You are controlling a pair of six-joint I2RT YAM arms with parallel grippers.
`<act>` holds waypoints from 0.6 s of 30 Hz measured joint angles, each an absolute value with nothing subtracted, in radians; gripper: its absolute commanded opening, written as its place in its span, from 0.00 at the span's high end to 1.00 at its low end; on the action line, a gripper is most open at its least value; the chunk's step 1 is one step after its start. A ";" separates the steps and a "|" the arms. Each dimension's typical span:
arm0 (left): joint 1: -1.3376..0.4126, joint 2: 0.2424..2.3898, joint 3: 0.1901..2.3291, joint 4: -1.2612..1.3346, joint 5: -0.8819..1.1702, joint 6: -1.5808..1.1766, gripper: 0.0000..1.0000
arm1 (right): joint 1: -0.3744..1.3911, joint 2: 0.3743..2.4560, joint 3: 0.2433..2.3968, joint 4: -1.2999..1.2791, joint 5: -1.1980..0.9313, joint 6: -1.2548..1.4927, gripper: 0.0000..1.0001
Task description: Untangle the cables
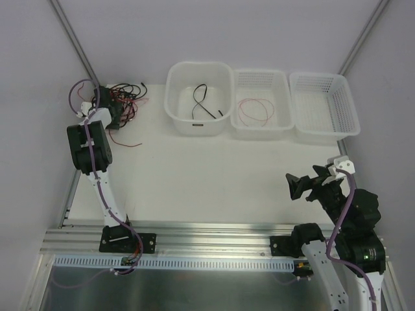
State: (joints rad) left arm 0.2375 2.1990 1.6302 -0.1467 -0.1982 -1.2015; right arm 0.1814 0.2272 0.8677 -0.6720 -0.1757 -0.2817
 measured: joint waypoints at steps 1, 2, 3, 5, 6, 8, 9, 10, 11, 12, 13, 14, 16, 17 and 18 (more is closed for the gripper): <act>0.238 2.204 1.629 -0.146 -0.194 -1.206 0.53 | 0.181 0.231 0.868 -0.672 -0.175 -0.282 0.03; 0.244 2.208 1.625 -0.144 -0.190 -1.216 0.65 | 0.181 0.233 0.868 -0.672 -0.176 -0.282 0.03; 0.244 2.209 1.620 -0.143 -0.187 -1.216 0.77 | 0.181 0.233 0.868 -0.672 -0.177 -0.282 0.03; 0.250 2.209 1.608 -0.135 -0.181 -1.224 1.00 | 0.181 0.233 0.868 -0.672 -0.184 -0.283 0.03; 0.251 2.207 1.604 -0.125 -0.177 -1.222 1.00 | 0.181 0.233 0.868 -0.672 -0.189 -0.284 0.03; 0.257 2.202 1.588 -0.098 -0.166 -1.214 1.00 | 0.181 0.231 0.868 -0.672 -0.194 -0.288 0.03; 0.258 2.196 1.577 -0.089 -0.160 -1.209 1.00 | 0.181 0.229 0.868 -0.674 -0.196 -0.289 0.03; 0.262 2.186 1.562 -0.081 -0.155 -1.193 1.00 | 0.181 0.224 0.868 -0.676 -0.197 -0.290 0.03; 0.263 2.171 1.544 -0.078 -0.149 -1.166 1.00 | 0.181 0.219 0.868 -0.680 -0.197 -0.290 0.03; 0.264 2.154 1.528 -0.082 -0.146 -1.139 1.00 | 0.181 0.212 0.868 -0.684 -0.199 -0.291 0.03; 0.266 2.135 1.509 -0.087 -0.141 -1.106 1.00 | 0.181 0.207 0.868 -0.688 -0.200 -0.291 0.03; 0.266 2.113 1.491 -0.098 -0.138 -1.073 1.00 | 0.181 0.201 0.870 -0.693 -0.202 -0.291 0.03; 0.266 2.065 1.462 -0.139 -0.133 -0.994 1.00 | 0.181 0.186 0.871 -0.695 -0.207 -0.290 0.03; 0.266 2.038 1.448 -0.165 -0.131 -0.953 1.00 | 0.181 0.176 0.871 -0.696 -0.209 -0.290 0.03; 0.266 2.008 1.433 -0.191 -0.129 -0.912 1.00 | 0.181 0.168 0.871 -0.697 -0.211 -0.290 0.03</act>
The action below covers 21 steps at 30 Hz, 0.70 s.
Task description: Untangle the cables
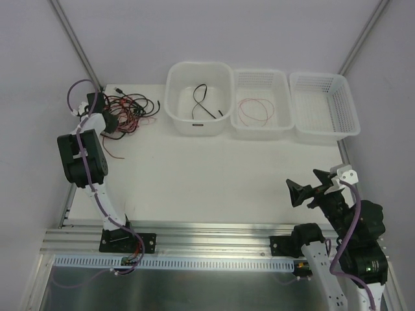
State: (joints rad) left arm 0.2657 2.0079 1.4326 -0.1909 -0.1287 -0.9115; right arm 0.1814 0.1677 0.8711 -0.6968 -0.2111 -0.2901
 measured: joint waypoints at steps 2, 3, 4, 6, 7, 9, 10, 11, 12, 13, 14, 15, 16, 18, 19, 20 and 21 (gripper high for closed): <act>0.266 1.947 1.401 -0.246 -0.127 -0.842 1.00 | 0.181 0.147 0.872 -0.700 -0.216 -0.290 0.03; 0.266 1.908 1.375 -0.270 -0.125 -0.808 1.00 | 0.181 0.141 0.873 -0.702 -0.218 -0.290 0.03; 0.266 1.864 1.336 -0.287 -0.121 -0.775 1.00 | 0.181 0.136 0.877 -0.706 -0.218 -0.289 0.03; 0.265 1.781 1.264 -0.327 -0.106 -0.722 1.00 | 0.181 0.136 0.889 -0.713 -0.220 -0.289 0.03; 0.263 1.738 1.222 -0.347 -0.094 -0.694 1.00 | 0.181 0.136 0.896 -0.715 -0.222 -0.288 0.03; 0.255 1.665 1.152 -0.396 -0.075 -0.644 1.00 | 0.182 0.138 0.915 -0.723 -0.225 -0.282 0.03; 0.245 1.634 1.118 -0.415 -0.069 -0.624 1.00 | 0.183 0.139 0.924 -0.725 -0.226 -0.279 0.03; 0.229 1.607 1.088 -0.436 -0.064 -0.603 1.00 | 0.185 0.141 0.933 -0.727 -0.227 -0.275 0.03; 0.212 1.586 1.066 -0.452 -0.059 -0.584 1.00 | 0.187 0.145 0.943 -0.730 -0.231 -0.270 0.03; 0.184 1.563 1.042 -0.471 -0.052 -0.567 1.00 | 0.189 0.149 0.948 -0.731 -0.234 -0.267 0.03; 0.150 1.543 1.023 -0.488 -0.049 -0.553 1.00 | 0.191 0.154 0.953 -0.733 -0.238 -0.263 0.03; 0.115 1.523 1.007 -0.504 -0.039 -0.537 1.00 | 0.192 0.161 0.959 -0.737 -0.244 -0.260 0.03; 0.076 1.501 0.991 -0.516 -0.025 -0.526 1.00 | 0.192 0.168 0.963 -0.740 -0.250 -0.254 0.03; -0.003 1.457 0.970 -0.544 0.007 -0.508 1.00 | 0.192 0.184 0.966 -0.745 -0.260 -0.247 0.03; -0.045 1.435 0.963 -0.556 0.024 -0.504 1.00 | 0.193 0.191 0.966 -0.749 -0.265 -0.243 0.03; -0.086 1.412 0.956 -0.567 0.042 -0.501 1.00 | 0.193 0.197 0.966 -0.753 -0.269 -0.241 0.03; -0.122 1.393 0.949 -0.573 0.053 -0.501 1.00 | 0.193 0.206 0.966 -0.759 -0.274 -0.237 0.03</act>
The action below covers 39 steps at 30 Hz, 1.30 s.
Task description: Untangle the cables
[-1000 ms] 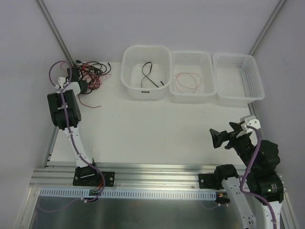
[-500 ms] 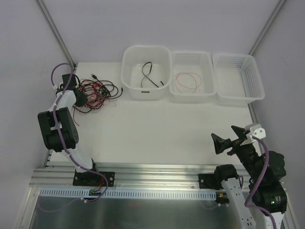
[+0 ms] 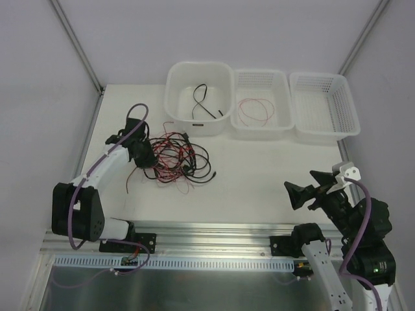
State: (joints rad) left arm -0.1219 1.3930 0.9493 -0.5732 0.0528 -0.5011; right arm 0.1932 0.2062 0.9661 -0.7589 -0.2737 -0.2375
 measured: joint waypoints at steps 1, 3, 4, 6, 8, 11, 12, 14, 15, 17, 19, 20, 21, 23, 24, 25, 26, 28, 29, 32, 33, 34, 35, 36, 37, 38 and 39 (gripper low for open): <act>-0.167 1.368 0.940 -0.582 0.068 -0.500 1.00 | 0.194 0.216 0.967 -0.765 -0.276 -0.234 0.03; -0.233 1.335 0.921 -0.587 0.091 -0.500 1.00 | 0.194 0.240 0.968 -0.775 -0.277 -0.220 0.03; -0.270 1.324 0.913 -0.591 0.105 -0.500 1.00 | 0.194 0.258 0.975 -0.786 -0.278 -0.215 0.03; -0.324 1.318 0.900 -0.597 0.126 -0.500 1.00 | 0.194 0.311 0.994 -0.810 -0.281 -0.203 0.03; -0.387 1.319 0.886 -0.601 0.136 -0.501 1.00 | 0.194 0.371 1.009 -0.829 -0.298 -0.194 0.03; -0.492 1.331 0.884 -0.603 0.137 -0.510 1.00 | 0.195 0.461 1.001 -0.836 -0.342 -0.179 0.03; -0.524 1.340 0.887 -0.596 0.141 -0.513 1.00 | 0.195 0.482 0.990 -0.835 -0.356 -0.170 0.03; -0.569 1.370 0.904 -0.581 0.154 -0.516 1.00 | 0.200 0.514 0.963 -0.834 -0.374 -0.154 0.03; -0.588 1.390 0.922 -0.575 0.159 -0.519 1.00 | 0.206 0.528 0.950 -0.832 -0.379 -0.144 0.03; -0.618 1.433 0.970 -0.554 0.167 -0.524 1.00 | 0.236 0.558 0.929 -0.822 -0.377 -0.125 0.03; -0.636 1.485 1.041 -0.530 0.173 -0.529 1.00 | 0.300 0.587 0.905 -0.791 -0.342 -0.102 0.03; -0.642 1.504 1.067 -0.508 0.174 -0.534 1.00 | 0.336 0.601 0.895 -0.781 -0.327 -0.093 0.03; -0.644 1.525 1.097 -0.482 0.175 -0.540 1.00 | 0.382 0.620 0.882 -0.765 -0.295 -0.078 0.03; -0.648 1.556 1.136 -0.424 0.173 -0.553 0.95 | 0.480 0.661 0.858 -0.732 -0.236 -0.046 0.03; -0.648 1.568 1.146 -0.399 0.171 -0.561 0.93 | 0.527 0.683 0.848 -0.714 -0.203 -0.030 0.03; -0.648 1.578 1.151 -0.382 0.170 -0.565 0.88 | 0.564 0.703 0.840 -0.698 -0.177 -0.019 0.03; -0.648 1.587 1.153 -0.366 0.170 -0.570 0.82 | 0.608 0.725 0.831 -0.679 -0.141 -0.005 0.03; -0.648 1.601 1.150 -0.348 0.165 -0.582 0.61 | 0.672 0.775 0.814 -0.645 -0.079 0.019 0.03; -0.647 1.602 1.140 -0.335 0.165 -0.589 0.55 | 0.694 0.796 0.807 -0.630 -0.048 0.028 0.03; -0.647 1.565 1.075 -0.308 0.145 -0.591 0.30 | 0.720 0.843 0.790 -0.592 0.014 0.046 0.01; -0.647 1.539 1.042 -0.311 0.136 -0.589 0.23 | 0.722 0.854 0.786 -0.580 0.033 0.048 0.01; -0.647 1.506 1.010 -0.314 0.119 -0.588 0.12 | 0.723 0.864 0.785 -0.572 0.051 0.049 0.01; -0.647 1.465 0.979 -0.318 0.108 -0.585 0.10 | 0.723 0.874 0.785 -0.562 0.069 0.049 0.04; -0.647 1.419 0.949 -0.320 0.095 -0.587 0.08 | 0.724 0.885 0.785 -0.551 0.084 0.048 0.05; -0.647 1.367 0.924 -0.324 0.087 -0.586 0.05 | 0.724 0.897 0.785 -0.542 0.099 0.047 0.08; -0.647 1.312 0.902 -0.326 0.075 -0.584 0.04 | 0.724 0.911 0.785 -0.534 0.111 0.047 0.12; -0.647 1.259 0.886 -0.329 0.072 -0.583 0.03 | 0.724 0.926 0.785 -0.524 0.122 0.046 0.15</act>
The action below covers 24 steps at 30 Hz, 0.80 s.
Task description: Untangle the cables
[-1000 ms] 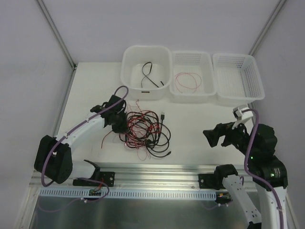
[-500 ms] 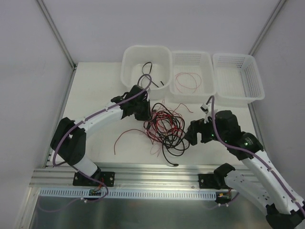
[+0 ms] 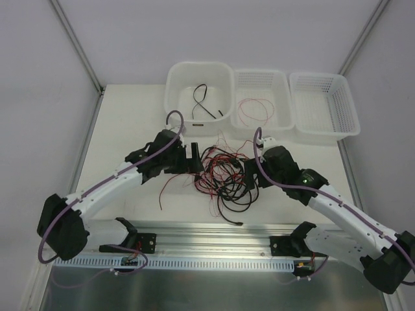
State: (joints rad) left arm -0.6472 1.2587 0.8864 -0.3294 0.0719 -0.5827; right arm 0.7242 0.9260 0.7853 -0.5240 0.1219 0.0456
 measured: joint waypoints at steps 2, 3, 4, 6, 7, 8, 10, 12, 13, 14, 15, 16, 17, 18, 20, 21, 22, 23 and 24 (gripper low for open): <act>-0.647 1.170 0.874 -0.327 0.072 -0.579 0.03 | 0.724 0.954 0.785 -0.506 0.135 0.044 0.22; -0.648 1.135 0.871 -0.324 0.076 -0.573 0.03 | 0.725 0.970 0.785 -0.495 0.142 0.041 0.26; -0.652 1.106 0.868 -0.323 0.078 -0.566 0.03 | 0.725 0.986 0.785 -0.484 0.146 0.038 0.29; -0.672 1.074 0.867 -0.320 0.081 -0.550 0.05 | 0.724 1.020 0.785 -0.459 0.150 0.032 0.40; -0.686 1.069 0.867 -0.318 0.082 -0.538 0.05 | 0.724 1.040 0.785 -0.443 0.150 0.031 0.42; -0.700 1.070 0.867 -0.318 0.086 -0.530 0.06 | 0.724 1.064 0.785 -0.428 0.148 0.028 0.43; -0.721 1.086 0.863 -0.317 0.093 -0.524 0.06 | 0.720 1.111 0.785 -0.403 0.141 0.022 0.44; -0.728 1.110 0.854 -0.317 0.094 -0.523 0.07 | 0.710 1.164 0.786 -0.374 0.118 0.006 0.44; -0.733 1.127 0.850 -0.318 0.094 -0.523 0.07 | 0.706 1.183 0.786 -0.363 0.107 0.000 0.45; -0.733 1.147 0.849 -0.318 0.093 -0.524 0.07 | 0.701 1.204 0.787 -0.352 0.089 -0.010 0.46; -0.734 1.168 0.849 -0.316 0.093 -0.525 0.08 | 0.697 1.222 0.787 -0.340 0.078 -0.020 0.48; -0.734 1.190 0.849 -0.313 0.093 -0.530 0.09 | 0.694 1.237 0.787 -0.329 0.062 -0.028 0.48; -0.734 1.208 0.849 -0.309 0.094 -0.533 0.09 | 0.691 1.250 0.788 -0.318 0.043 -0.036 0.48; -0.734 1.229 0.849 -0.303 0.094 -0.537 0.09 | 0.690 1.261 0.788 -0.308 0.028 -0.044 0.48; -0.734 1.272 0.849 -0.291 0.094 -0.548 0.10 | 0.688 1.277 0.788 -0.286 0.001 -0.060 0.48; -0.734 1.292 0.849 -0.285 0.094 -0.555 0.10 | 0.688 1.283 0.788 -0.277 -0.010 -0.068 0.48; -0.734 1.311 0.850 -0.279 0.093 -0.564 0.11 | 0.688 1.288 0.788 -0.270 -0.020 -0.076 0.48; -0.734 1.329 0.850 -0.269 0.093 -0.572 0.11 | 0.687 1.291 0.788 -0.263 -0.030 -0.084 0.49; -0.734 1.343 0.852 -0.265 0.093 -0.579 0.11 | 0.686 1.295 0.788 -0.256 -0.039 -0.092 0.49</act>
